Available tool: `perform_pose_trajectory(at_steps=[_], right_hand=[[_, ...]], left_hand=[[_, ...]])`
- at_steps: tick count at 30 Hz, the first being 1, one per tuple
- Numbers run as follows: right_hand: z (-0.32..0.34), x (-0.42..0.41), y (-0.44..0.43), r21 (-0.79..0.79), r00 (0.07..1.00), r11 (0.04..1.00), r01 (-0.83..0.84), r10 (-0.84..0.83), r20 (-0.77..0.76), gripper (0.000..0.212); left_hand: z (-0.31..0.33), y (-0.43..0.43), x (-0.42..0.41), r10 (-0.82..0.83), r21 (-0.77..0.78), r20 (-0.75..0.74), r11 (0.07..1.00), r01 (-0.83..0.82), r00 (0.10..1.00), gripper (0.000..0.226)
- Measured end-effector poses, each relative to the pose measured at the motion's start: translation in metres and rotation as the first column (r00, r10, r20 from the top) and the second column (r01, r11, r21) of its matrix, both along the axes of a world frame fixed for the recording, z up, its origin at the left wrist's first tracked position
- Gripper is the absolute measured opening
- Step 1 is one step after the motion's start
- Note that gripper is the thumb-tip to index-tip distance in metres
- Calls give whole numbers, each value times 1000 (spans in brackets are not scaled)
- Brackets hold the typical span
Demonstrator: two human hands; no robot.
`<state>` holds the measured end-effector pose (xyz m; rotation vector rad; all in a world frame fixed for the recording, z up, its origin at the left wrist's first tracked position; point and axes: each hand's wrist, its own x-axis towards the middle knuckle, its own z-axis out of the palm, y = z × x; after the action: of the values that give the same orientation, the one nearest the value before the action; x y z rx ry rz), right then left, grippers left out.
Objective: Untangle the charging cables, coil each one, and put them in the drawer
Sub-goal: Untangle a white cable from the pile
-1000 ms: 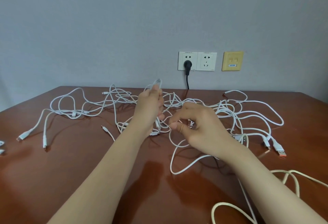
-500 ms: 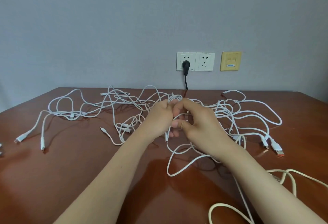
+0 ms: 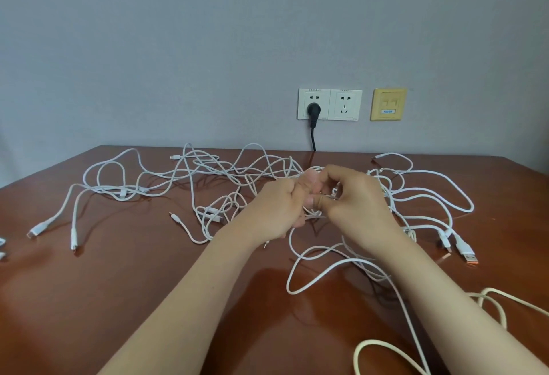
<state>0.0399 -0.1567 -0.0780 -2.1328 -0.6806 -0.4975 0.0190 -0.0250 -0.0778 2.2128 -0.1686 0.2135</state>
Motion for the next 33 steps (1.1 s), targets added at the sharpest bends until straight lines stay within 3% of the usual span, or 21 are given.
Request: perform_pose_trajectory(at_steps=[3, 5, 7, 11, 13, 16, 21, 27, 33], right_hand=[[0, 2, -4, -109, 998, 994, -18, 11, -64, 27], [1, 4, -8, -120, 995, 993, -22, 10, -95, 23], [3, 6, -12, -78, 995, 997, -14, 5, -104, 19], [5, 9, -16, 5, 989, 999, -53, 53, -137, 19], [4, 10, -16, 64, 980, 994, -89, 99, -171, 18], [4, 15, -20, 275, 961, 958, -86, 152, -232, 18], [7, 12, -21, 452, 921, 884, -121, 270, -281, 21], [3, 17, -19, 431, 896, 876, -216, 353, -269, 22], [-3, 25, -13, 478, 933, 871, -114, 259, -250, 29]], left_hand=[[-3, 2, -2, -83, 160, -51, 983, 90, 995, 56], [-4, 2, -1, -130, 221, -105, 964, 151, 986, 44], [-4, 0, -1, -164, 187, -160, 963, 193, 973, 28], [-4, -4, -1, -211, 138, -129, 964, 228, 969, 21], [-3, -2, -2, -223, 113, -113, 965, 235, 968, 20], [-1, 0, -3, -215, 34, -66, 975, 218, 974, 25], [2, 2, 2, -77, -143, 49, 986, 83, 996, 29], [3, 5, 7, 54, -339, 75, 940, -25, 996, 29], [-2, -3, 3, 26, -184, 69, 983, -13, 997, 27]])
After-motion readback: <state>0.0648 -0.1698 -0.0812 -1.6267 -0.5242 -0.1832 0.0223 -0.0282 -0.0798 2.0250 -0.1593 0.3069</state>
